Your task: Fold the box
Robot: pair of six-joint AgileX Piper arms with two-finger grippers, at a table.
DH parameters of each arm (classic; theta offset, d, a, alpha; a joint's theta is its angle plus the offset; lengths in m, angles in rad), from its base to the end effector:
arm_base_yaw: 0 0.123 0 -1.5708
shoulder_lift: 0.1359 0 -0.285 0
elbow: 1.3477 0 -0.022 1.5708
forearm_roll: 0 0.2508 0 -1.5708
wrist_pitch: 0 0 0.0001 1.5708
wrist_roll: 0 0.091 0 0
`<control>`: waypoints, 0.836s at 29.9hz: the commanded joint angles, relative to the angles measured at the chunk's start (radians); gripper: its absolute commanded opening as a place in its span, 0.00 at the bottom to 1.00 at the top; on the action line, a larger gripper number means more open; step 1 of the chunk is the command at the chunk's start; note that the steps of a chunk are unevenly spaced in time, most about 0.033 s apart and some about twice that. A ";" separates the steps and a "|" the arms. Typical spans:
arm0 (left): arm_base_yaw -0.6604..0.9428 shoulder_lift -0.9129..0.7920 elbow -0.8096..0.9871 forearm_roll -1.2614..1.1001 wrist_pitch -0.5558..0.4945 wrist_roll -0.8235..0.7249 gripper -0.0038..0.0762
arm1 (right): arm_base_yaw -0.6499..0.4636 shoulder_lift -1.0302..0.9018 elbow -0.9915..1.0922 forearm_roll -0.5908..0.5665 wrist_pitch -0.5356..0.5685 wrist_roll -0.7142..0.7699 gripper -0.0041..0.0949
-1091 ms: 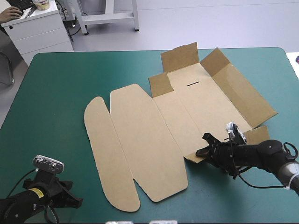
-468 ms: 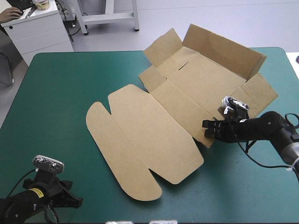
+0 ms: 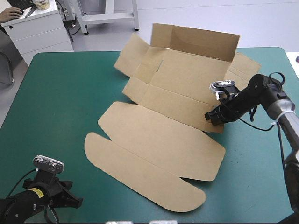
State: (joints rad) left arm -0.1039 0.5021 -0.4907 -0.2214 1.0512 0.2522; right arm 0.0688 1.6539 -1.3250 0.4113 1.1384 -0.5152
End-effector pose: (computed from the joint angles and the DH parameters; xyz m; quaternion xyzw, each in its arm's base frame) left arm 0.0681 -0.0246 0.2602 0.1444 0.9394 -0.0859 0.2987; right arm 0.3264 0.0556 0.2798 -0.2159 0.9527 0.1673 0.1335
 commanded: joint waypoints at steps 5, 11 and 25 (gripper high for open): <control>-0.005 0.013 -0.031 -0.019 -0.043 -0.002 0.04 | 0.014 0.127 -0.280 -0.162 0.114 -0.214 0.02; -0.005 0.013 -0.031 -0.019 -0.043 -0.002 0.04 | 0.073 0.217 -0.492 -0.212 0.114 -0.394 0.02; -0.005 0.013 -0.031 -0.019 -0.043 -0.002 0.04 | 0.279 0.293 -0.653 -0.474 0.084 -0.835 0.02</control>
State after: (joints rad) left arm -0.1039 0.5021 -0.4907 -0.2214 1.0512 0.2522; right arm 0.3193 1.9986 -1.9443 0.0267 1.2285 -1.2329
